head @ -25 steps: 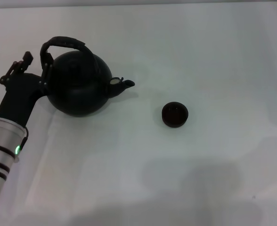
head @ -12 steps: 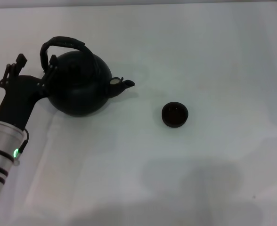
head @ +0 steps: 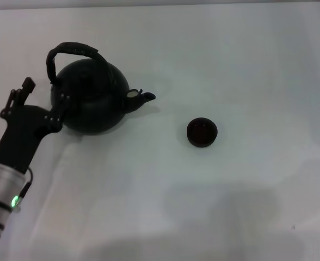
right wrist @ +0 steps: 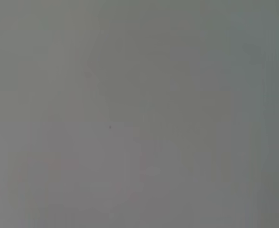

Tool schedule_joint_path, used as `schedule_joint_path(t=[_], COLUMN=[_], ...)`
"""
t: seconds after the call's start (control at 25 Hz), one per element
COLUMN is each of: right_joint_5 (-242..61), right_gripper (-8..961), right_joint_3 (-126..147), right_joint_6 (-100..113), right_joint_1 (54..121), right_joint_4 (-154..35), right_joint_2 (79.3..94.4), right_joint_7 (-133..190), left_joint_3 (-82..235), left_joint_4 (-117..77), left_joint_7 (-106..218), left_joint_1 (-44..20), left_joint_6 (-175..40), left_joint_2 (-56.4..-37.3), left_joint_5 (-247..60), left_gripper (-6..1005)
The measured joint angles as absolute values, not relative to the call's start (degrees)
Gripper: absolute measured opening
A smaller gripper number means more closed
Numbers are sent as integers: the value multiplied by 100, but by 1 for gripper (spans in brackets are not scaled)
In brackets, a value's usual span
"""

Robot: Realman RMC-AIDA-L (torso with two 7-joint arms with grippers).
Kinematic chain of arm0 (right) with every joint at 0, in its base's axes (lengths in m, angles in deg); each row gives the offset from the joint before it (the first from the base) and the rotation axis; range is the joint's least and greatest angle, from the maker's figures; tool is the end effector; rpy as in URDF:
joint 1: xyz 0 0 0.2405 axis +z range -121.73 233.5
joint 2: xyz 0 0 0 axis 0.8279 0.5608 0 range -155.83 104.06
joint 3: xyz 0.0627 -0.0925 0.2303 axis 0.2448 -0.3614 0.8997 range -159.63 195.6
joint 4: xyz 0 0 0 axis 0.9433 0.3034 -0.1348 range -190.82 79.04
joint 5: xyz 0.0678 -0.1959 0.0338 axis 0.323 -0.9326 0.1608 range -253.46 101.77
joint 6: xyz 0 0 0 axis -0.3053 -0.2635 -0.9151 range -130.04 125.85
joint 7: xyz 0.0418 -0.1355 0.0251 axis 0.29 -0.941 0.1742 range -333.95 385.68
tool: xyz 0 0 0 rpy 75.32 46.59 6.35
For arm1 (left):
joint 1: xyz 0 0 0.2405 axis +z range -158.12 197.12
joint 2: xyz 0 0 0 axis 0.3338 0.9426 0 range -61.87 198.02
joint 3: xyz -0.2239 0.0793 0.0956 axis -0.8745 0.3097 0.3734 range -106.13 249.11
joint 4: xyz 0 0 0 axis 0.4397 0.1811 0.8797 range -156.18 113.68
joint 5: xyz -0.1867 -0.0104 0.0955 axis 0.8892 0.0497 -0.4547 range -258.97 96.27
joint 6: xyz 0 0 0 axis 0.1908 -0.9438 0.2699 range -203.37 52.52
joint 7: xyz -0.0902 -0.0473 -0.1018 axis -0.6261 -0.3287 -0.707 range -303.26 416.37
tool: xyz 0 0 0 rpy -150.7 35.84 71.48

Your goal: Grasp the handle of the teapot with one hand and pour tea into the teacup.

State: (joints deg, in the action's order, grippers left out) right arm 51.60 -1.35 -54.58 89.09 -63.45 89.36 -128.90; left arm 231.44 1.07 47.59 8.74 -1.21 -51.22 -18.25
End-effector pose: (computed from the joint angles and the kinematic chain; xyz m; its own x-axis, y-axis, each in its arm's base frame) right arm 0.3694 0.3868 0.0745 0.6294 -0.0158 -0.7769 -0.7712 0.1106 -0.6269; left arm -0.3165 0.2316 -0.0740 0.5566 0.0592 0.8287 0.8073 -0.2738 -0.5227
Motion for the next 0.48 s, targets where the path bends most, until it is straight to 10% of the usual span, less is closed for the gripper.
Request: schedule_joint_path(t=[0.48], right_joint_5=[5072], right_gripper=[872], right_joint_3=[-772], right_joint_6=[-5505], right_joint_1=[8855], right_joint_4=[-6045], right_joint_2=[8984], right_joint_7=[-12891], left_joint_3=[23056], left_joint_4=[-174], left_joint_7=[4485], left_joint_1=[1501], left_joint_6=[773], left_joint_2=[-5119], left_joint_5=[-770], left_gripper=[833])
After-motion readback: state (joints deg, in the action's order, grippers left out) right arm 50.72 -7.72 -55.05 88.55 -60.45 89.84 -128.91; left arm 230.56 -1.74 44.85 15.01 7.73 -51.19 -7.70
